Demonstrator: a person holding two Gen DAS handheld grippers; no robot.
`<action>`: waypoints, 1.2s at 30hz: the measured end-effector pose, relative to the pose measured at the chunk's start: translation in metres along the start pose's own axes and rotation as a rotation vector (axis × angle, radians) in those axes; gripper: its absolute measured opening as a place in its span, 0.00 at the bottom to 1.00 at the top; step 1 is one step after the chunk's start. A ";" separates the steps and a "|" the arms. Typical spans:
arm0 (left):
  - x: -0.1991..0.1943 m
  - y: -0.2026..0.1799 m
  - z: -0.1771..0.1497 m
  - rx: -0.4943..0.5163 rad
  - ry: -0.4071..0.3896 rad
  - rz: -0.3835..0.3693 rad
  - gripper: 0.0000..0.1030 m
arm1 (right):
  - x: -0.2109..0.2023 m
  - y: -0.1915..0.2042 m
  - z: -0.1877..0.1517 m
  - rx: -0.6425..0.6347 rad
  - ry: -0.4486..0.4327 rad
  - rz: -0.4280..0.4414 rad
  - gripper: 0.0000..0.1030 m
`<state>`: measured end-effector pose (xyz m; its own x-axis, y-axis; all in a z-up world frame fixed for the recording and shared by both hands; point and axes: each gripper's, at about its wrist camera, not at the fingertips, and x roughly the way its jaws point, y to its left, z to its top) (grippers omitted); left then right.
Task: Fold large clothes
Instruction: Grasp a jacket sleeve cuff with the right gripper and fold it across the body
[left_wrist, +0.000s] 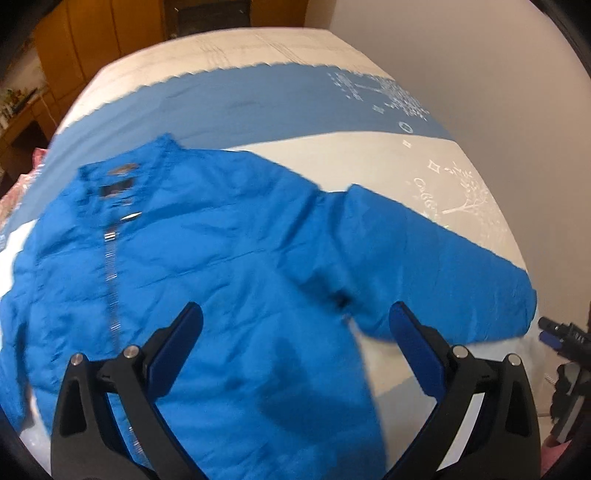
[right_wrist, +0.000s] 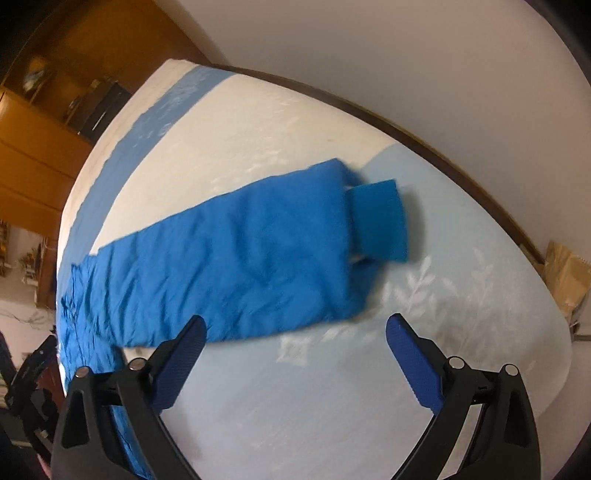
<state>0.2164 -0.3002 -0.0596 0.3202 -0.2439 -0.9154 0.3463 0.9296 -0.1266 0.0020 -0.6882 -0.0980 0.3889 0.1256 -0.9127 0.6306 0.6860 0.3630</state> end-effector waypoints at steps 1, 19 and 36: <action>0.007 -0.004 0.004 0.003 0.011 -0.005 0.96 | 0.007 -0.005 0.005 0.009 0.022 0.018 0.94; 0.091 -0.007 0.034 -0.076 0.143 -0.033 0.74 | 0.046 -0.036 0.042 0.094 0.061 0.189 0.16; 0.028 0.084 0.017 -0.189 0.073 -0.036 0.70 | 0.005 0.197 0.022 -0.442 -0.017 0.346 0.13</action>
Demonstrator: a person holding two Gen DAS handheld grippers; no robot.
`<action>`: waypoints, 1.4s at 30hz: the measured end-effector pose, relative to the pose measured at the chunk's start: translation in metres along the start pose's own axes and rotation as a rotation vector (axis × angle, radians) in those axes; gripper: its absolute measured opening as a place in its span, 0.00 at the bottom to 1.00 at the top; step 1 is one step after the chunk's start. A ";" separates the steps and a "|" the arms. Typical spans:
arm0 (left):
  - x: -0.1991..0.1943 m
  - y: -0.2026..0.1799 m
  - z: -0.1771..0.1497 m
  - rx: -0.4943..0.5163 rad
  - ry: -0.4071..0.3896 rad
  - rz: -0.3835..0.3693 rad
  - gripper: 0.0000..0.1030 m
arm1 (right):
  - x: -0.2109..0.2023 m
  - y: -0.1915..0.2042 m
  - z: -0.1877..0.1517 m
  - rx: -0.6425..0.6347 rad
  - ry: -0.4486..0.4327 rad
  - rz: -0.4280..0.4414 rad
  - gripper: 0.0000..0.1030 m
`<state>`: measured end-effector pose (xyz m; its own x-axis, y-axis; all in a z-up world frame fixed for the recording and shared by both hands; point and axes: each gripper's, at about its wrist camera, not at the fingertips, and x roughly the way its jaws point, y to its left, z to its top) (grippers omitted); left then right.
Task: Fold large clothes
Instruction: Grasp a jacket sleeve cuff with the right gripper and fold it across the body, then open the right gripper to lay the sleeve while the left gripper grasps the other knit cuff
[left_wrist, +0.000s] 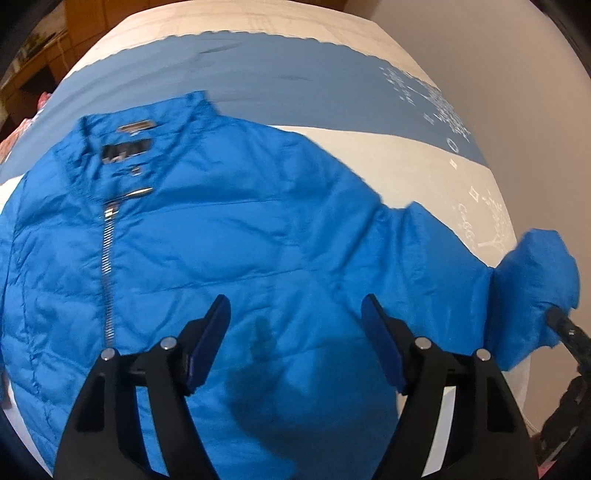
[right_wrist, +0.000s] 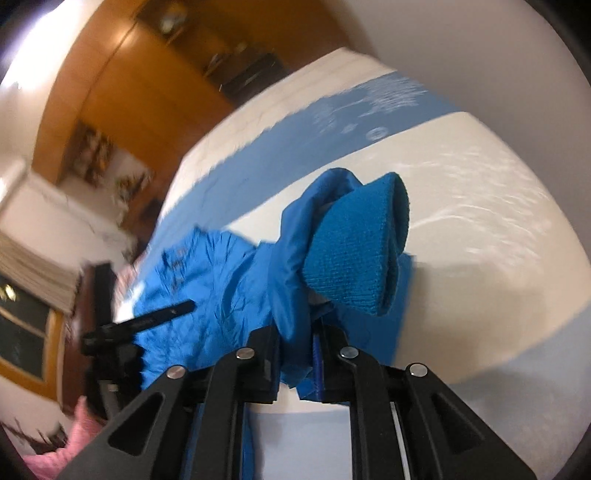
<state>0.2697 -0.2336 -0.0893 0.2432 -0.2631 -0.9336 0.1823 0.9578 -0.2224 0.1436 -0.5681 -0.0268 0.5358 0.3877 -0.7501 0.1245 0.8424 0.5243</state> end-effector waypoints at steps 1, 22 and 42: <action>-0.002 0.005 0.000 -0.006 -0.003 -0.001 0.70 | 0.013 0.013 0.002 -0.026 0.020 -0.011 0.13; 0.005 0.021 -0.012 -0.064 0.038 -0.191 0.78 | 0.068 0.071 -0.027 -0.194 0.170 0.041 0.29; 0.007 -0.046 -0.009 -0.034 -0.006 -0.271 0.18 | 0.028 -0.038 -0.034 0.051 0.091 -0.150 0.30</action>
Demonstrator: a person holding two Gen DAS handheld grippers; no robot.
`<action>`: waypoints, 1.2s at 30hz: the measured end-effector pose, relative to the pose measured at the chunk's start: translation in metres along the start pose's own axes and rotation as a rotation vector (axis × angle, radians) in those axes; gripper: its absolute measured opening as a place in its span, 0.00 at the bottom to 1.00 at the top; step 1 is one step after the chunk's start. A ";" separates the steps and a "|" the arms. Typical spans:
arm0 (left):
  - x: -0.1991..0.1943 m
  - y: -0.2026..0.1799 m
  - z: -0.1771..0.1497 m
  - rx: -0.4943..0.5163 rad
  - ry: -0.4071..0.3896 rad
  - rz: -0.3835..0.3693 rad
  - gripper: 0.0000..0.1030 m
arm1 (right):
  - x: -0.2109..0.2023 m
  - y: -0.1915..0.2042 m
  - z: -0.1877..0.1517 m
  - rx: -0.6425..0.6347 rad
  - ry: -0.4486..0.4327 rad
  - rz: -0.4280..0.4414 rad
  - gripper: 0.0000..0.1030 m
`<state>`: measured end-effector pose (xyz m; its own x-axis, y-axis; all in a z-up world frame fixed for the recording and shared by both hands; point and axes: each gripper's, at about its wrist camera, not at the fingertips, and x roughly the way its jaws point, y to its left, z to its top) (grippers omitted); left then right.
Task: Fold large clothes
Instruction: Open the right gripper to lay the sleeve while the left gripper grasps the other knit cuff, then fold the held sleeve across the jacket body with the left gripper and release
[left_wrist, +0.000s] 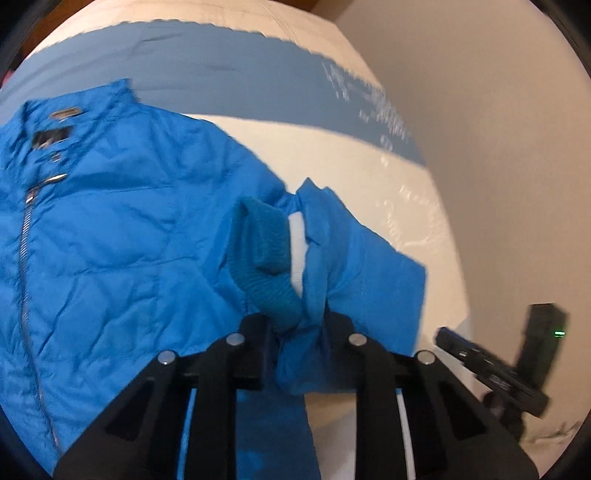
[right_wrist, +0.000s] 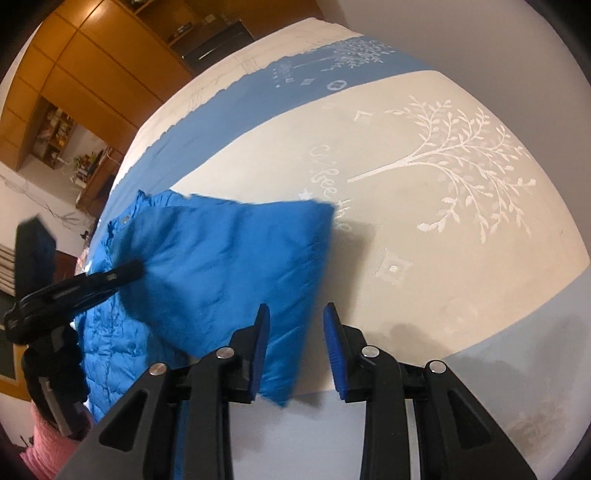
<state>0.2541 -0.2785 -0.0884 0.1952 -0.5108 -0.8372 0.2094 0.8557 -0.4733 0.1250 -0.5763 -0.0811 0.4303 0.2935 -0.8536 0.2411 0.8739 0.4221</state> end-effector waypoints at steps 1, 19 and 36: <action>-0.011 0.006 -0.002 -0.010 -0.014 -0.009 0.18 | 0.000 0.000 0.001 0.004 -0.001 0.013 0.30; -0.162 0.148 -0.010 -0.144 -0.261 0.281 0.16 | 0.031 0.070 0.022 -0.102 0.043 0.172 0.30; -0.123 0.293 -0.030 -0.377 -0.158 0.418 0.31 | 0.131 0.161 0.006 -0.276 0.249 0.165 0.29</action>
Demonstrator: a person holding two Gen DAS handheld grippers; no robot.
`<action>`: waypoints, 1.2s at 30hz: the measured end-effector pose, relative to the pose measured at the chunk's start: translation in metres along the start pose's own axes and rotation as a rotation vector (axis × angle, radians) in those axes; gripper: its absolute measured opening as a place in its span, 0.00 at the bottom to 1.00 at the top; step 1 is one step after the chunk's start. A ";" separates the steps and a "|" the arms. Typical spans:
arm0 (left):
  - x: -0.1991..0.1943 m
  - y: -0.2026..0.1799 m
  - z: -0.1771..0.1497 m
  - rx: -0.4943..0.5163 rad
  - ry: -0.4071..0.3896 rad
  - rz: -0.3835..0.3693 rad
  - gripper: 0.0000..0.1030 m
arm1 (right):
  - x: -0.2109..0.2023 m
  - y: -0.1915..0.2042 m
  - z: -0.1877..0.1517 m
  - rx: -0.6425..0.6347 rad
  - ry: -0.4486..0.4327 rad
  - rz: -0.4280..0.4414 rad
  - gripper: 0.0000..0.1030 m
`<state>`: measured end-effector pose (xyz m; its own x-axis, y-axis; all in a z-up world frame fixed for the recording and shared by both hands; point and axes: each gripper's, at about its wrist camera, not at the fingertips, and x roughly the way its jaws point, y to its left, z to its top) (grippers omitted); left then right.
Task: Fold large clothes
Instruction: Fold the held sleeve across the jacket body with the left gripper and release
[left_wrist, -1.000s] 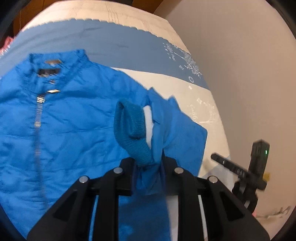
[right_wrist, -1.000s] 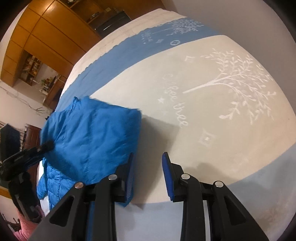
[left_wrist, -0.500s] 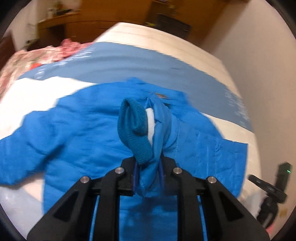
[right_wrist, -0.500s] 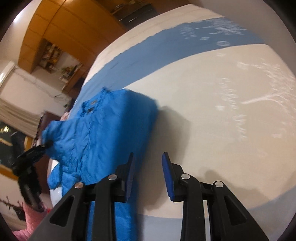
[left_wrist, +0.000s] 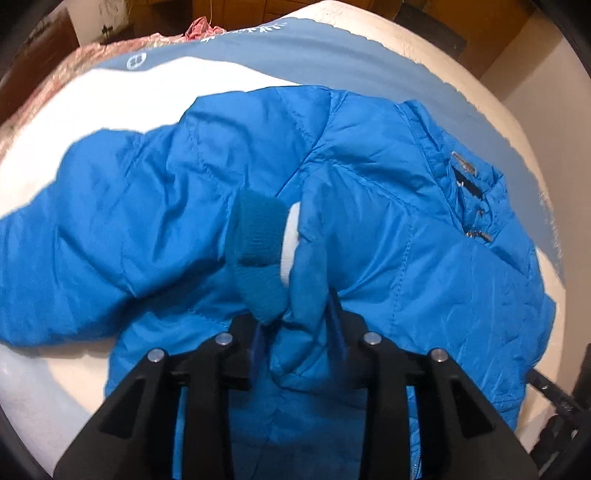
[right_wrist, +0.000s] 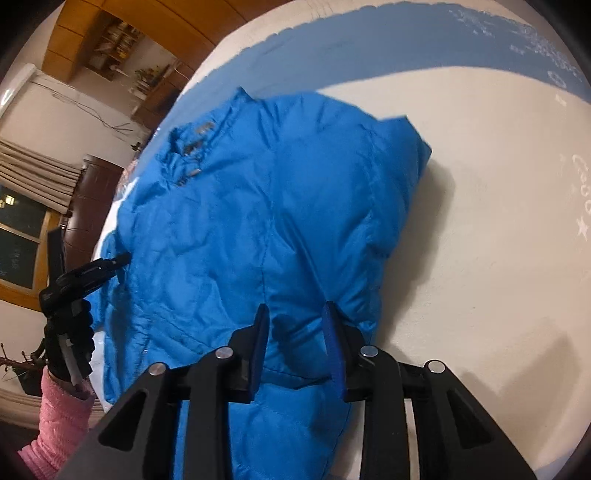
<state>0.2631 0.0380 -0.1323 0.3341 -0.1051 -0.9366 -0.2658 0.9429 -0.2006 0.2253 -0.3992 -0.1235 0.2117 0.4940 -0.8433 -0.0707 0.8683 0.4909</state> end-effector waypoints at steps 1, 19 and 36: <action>-0.001 0.000 0.001 0.003 0.003 -0.005 0.31 | 0.002 0.000 0.000 -0.001 0.002 -0.005 0.29; -0.006 -0.042 -0.007 0.144 0.018 0.050 0.39 | 0.028 0.081 0.019 -0.108 0.050 -0.144 0.33; -0.043 -0.007 -0.019 0.089 -0.022 -0.075 0.47 | 0.009 0.073 0.006 0.006 -0.021 -0.076 0.44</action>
<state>0.2334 0.0300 -0.0963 0.3702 -0.1700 -0.9132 -0.1587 0.9571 -0.2425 0.2274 -0.3312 -0.0938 0.2370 0.4251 -0.8735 -0.0480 0.9032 0.4265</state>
